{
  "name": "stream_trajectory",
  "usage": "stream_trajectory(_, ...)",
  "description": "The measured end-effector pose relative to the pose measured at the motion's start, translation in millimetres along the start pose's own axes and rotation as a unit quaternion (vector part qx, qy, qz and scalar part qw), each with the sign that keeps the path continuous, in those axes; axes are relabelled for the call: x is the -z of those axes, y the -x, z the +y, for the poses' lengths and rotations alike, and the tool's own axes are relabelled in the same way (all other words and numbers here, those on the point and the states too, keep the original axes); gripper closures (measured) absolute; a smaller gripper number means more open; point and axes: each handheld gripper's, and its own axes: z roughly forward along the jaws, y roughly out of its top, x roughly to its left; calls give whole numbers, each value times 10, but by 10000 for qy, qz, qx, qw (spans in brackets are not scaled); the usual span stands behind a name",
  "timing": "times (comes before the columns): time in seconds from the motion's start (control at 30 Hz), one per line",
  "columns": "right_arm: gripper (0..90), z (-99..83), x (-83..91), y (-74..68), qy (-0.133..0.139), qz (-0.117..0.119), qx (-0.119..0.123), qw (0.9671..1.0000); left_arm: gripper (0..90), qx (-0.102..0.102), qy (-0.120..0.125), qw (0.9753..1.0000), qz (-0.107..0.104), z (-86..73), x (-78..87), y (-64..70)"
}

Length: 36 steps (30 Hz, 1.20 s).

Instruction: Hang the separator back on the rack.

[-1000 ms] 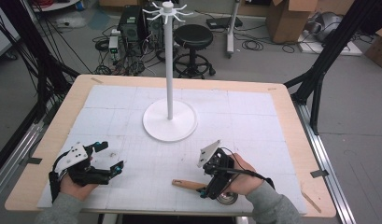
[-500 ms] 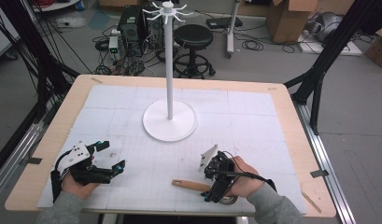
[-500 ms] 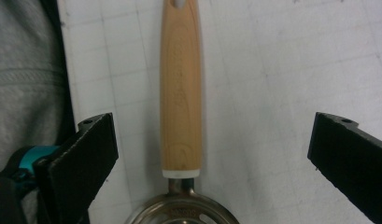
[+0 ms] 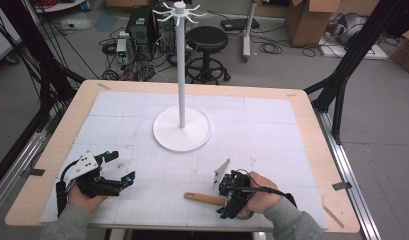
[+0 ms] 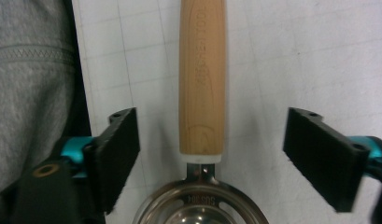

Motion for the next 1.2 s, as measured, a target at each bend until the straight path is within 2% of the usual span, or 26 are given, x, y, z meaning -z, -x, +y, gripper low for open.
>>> stream_trajectory(0.1,319,-26,0,-5,-131,52,8,9999,18,9,-35,10000,-13,-2,-8,-2)
stream_trajectory(0.2,370,-51,-10,-5,-204,118,-21,9997,18,7,-51,10000,-28,-5,-21,-4)
stream_trajectory(0.33,414,-60,-2,-1,-190,84,-63,9998,18,39,-47,10000,-20,-6,-29,-9)
stream_trajectory(0.63,491,-63,8,4,-211,-26,-79,9997,18,15,-4,10000,-11,1,-14,-16)
stream_trajectory(0.97,550,-18,0,-65,-405,-159,124,9990,18,34,-25,10000,-20,-1,-18,-13)
stream_trajectory(1.2,563,-8,0,-90,-453,-220,125,9987,18,34,-27,10000,-6,-3,-21,-15)
